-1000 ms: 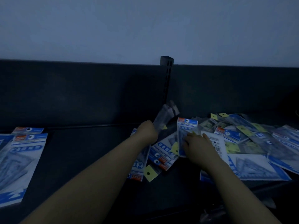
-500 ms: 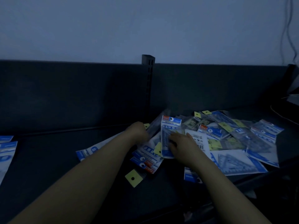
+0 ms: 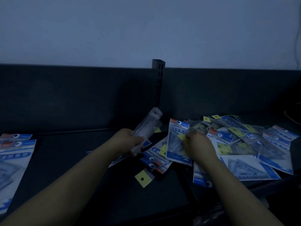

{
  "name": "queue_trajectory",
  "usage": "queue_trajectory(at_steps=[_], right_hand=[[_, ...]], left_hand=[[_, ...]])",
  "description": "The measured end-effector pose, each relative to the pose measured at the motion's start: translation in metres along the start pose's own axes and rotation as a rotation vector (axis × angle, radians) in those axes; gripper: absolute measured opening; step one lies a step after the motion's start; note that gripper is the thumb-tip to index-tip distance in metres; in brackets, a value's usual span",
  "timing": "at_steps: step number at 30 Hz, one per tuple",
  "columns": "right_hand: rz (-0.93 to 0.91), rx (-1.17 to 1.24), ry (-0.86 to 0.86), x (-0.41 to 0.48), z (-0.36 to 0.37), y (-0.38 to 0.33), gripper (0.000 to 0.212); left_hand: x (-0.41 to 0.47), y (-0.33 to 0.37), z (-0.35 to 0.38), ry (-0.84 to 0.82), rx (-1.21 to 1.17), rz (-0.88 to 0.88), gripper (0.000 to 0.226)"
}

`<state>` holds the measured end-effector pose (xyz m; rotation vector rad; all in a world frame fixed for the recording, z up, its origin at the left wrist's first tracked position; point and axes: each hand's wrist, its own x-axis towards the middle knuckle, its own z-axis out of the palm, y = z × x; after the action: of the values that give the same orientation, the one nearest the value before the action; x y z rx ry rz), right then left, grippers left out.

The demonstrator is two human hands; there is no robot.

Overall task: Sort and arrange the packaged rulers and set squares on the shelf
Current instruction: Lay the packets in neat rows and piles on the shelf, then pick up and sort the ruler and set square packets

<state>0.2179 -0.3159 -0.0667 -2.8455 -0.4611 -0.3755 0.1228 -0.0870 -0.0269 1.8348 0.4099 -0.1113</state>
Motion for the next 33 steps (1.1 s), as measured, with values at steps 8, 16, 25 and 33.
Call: queue_trajectory(at_steps=[8,16,25,33], right_hand=[[-0.164,-0.09,0.019,-0.005,-0.008,-0.022,0.025],[-0.211,0.532,-0.281,-0.027,-0.032,-0.05,0.021],[-0.038,0.018,-0.23,-0.002,0.001,-0.055,0.059],[0.039,0.363,-0.193,0.006,0.007,-0.063,0.047]], left_hand=[[-0.014,-0.017,-0.006,0.018,-0.095,-0.055,0.016],[-0.022,-0.023,-0.018,0.064,-0.126,-0.049,0.021],[-0.021,-0.026,-0.012,0.056,-0.136,-0.083,0.025],[-0.026,-0.028,-0.014,0.074,-0.136,-0.026,0.023]])
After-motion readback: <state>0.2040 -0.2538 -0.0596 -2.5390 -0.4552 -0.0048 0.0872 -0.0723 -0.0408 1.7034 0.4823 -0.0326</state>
